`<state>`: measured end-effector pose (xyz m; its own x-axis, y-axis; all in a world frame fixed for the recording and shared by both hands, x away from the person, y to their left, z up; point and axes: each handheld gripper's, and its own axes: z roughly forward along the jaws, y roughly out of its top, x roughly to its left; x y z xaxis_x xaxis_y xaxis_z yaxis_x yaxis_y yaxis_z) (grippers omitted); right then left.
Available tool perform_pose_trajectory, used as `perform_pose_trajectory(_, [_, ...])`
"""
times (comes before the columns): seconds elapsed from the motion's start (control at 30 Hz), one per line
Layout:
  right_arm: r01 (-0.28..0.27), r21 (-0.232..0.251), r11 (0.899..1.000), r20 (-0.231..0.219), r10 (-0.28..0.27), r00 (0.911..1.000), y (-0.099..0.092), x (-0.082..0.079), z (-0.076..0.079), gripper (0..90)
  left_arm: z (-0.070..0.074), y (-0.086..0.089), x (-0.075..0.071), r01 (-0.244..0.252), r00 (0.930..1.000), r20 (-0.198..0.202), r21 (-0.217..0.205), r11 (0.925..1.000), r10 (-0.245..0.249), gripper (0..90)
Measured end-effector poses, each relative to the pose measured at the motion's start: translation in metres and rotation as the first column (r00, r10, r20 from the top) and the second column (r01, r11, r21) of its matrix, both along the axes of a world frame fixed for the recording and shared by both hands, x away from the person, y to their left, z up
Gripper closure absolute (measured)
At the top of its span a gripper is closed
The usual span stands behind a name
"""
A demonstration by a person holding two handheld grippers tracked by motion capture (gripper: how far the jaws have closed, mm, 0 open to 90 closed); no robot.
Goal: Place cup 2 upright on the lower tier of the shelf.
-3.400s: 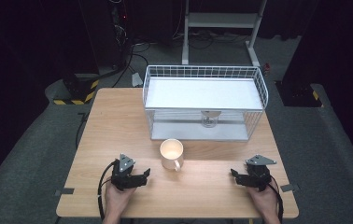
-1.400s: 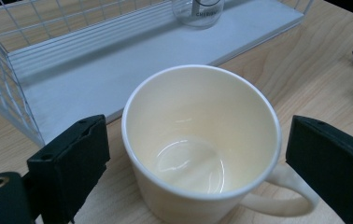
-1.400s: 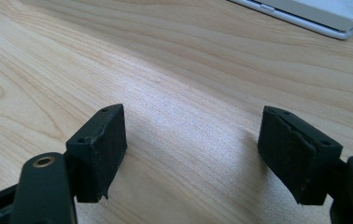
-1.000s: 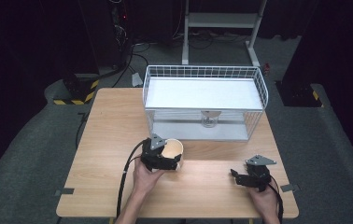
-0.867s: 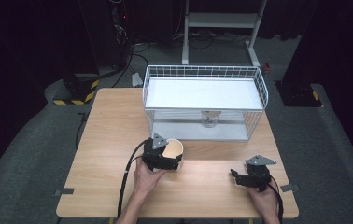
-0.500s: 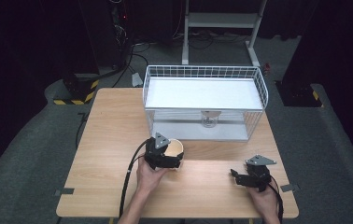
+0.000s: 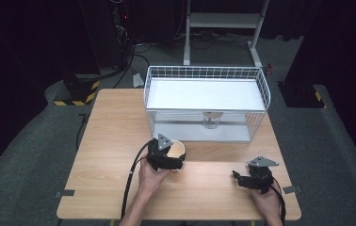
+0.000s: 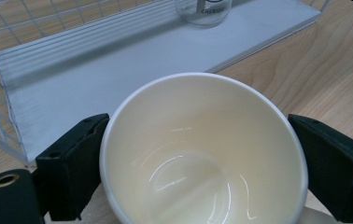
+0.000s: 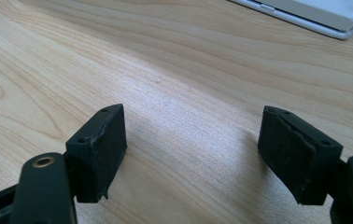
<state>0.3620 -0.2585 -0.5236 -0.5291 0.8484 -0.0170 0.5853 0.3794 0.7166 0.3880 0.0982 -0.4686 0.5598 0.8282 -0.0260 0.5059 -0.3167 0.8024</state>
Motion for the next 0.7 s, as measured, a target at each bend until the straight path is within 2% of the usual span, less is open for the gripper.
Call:
perform_pose_trajectory(0.1, [0.001,0.002,1.0,0.0,-0.001,1.0,0.0001,0.0,0.0,23.8,-0.0001,-0.0002,0.0,0.0,1.0,0.007,0.016,0.9999,0.0,9.6])
perform_pose_trajectory(0.27, [0.001,0.002,1.0,0.0,-0.001,1.0,0.0001,0.0,0.0,23.8,-0.0006,-0.0012,-0.0006,0.0,1.0,0.008,0.014,0.9999,-0.001,9.8])
perform_pose_trajectory(0.47, [0.001,0.002,1.0,-0.001,-0.001,1.0,0.0001,-0.0001,0.0,23.7,-0.0027,-0.0029,-0.002,0.007,0.9996,0.027,0.04,0.9992,-0.008,9.9])
perform_pose_trajectory(0.7, [0.0,0.002,1.0,0.0,0.0,1.0,0.0001,-0.0001,0.0,23.7,-0.0037,-0.0039,-0.0028,-0.013,0.9992,0.039,0.031,0.9994,0.012,10.2])
